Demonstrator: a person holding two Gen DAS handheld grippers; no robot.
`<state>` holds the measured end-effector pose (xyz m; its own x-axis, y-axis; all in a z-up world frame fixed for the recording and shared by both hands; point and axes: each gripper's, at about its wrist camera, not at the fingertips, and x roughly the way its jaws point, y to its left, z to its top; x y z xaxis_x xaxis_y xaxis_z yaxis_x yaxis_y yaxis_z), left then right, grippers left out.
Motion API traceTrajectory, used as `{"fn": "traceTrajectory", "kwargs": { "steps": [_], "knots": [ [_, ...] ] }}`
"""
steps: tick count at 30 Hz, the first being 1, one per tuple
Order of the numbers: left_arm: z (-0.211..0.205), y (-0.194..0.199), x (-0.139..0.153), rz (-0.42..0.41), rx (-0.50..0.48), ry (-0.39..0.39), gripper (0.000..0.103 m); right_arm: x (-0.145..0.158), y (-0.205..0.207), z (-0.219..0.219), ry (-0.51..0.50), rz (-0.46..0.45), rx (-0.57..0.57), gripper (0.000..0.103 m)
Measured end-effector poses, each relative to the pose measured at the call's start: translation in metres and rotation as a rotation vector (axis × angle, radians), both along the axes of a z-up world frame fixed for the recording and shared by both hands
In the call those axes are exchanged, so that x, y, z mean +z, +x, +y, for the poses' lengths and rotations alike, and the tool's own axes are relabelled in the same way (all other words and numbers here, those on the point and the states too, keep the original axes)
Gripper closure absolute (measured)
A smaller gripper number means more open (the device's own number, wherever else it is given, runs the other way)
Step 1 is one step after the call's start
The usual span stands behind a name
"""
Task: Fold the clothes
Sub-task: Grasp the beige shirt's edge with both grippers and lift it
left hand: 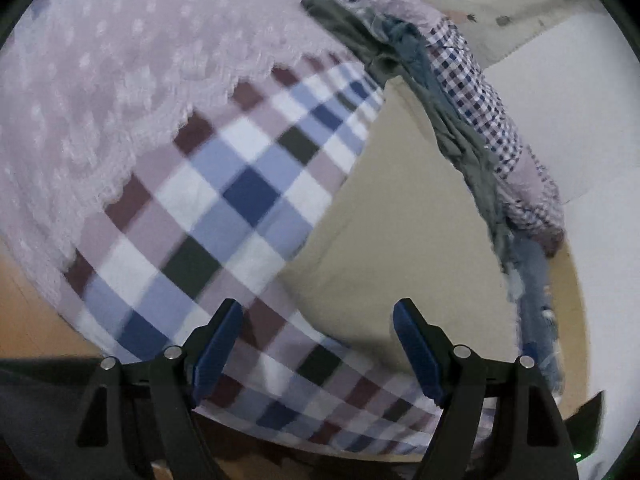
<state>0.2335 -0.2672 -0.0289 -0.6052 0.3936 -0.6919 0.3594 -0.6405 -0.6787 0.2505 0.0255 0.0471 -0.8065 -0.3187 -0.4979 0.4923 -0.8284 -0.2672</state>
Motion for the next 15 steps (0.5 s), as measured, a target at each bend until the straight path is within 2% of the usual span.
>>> {"fn": "traceTrajectory", "kwargs": {
  "steps": [3,15],
  "knots": [
    [0.003,-0.007,-0.006,0.043,-0.027,0.105,0.021,-0.008,0.005,-0.013,0.027,-0.002,0.051,0.015],
    [0.014,-0.033,-0.001,0.125,-0.073,0.299,0.019,-0.033,0.029,-0.058,0.183,0.088,0.232,0.015]
  ]
}}
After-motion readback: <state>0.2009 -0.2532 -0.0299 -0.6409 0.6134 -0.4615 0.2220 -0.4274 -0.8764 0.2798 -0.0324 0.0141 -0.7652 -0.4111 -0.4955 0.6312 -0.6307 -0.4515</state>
